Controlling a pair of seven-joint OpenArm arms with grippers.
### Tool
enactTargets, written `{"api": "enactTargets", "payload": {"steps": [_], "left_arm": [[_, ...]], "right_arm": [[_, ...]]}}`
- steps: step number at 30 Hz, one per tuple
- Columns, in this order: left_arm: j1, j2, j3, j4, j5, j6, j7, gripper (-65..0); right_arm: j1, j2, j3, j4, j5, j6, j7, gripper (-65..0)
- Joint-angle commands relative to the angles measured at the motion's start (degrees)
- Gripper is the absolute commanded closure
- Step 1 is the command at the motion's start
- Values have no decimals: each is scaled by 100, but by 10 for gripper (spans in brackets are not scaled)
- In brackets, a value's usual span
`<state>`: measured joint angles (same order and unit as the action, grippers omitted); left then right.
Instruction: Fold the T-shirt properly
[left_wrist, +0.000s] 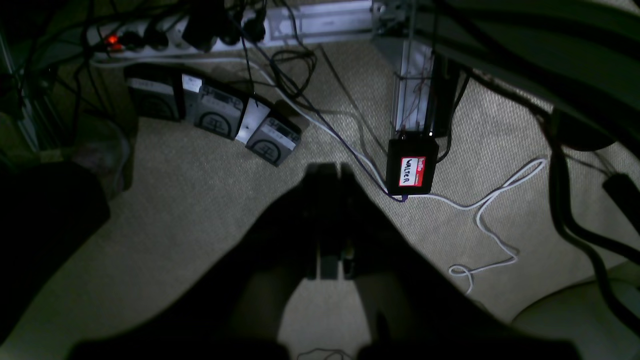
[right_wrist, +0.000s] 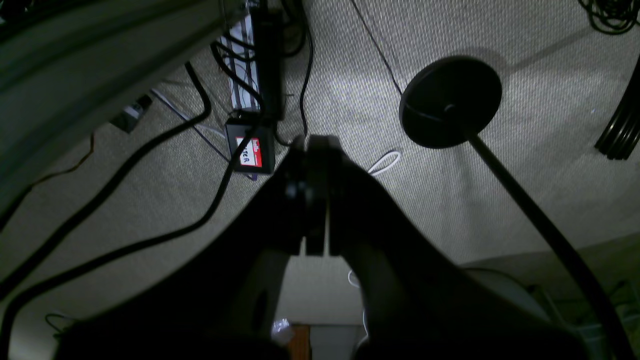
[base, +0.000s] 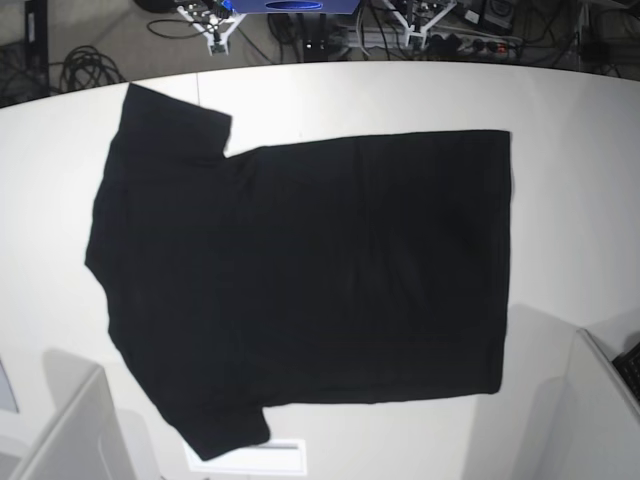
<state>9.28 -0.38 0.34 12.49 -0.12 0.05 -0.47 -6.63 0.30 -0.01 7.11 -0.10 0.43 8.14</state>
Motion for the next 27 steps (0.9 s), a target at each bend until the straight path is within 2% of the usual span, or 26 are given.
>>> {"api": "enactTargets", "payload": {"steps": [1,27], "left_arm": [[88,-19,-3,39,-19,25,7,0],[44,-19,6,48,-10,25,-10,0]], "right_arm": [[-27,19,-21,5,-12,-38,17,0],[-18,89,-30,5,-21,-38,8,0]]}}
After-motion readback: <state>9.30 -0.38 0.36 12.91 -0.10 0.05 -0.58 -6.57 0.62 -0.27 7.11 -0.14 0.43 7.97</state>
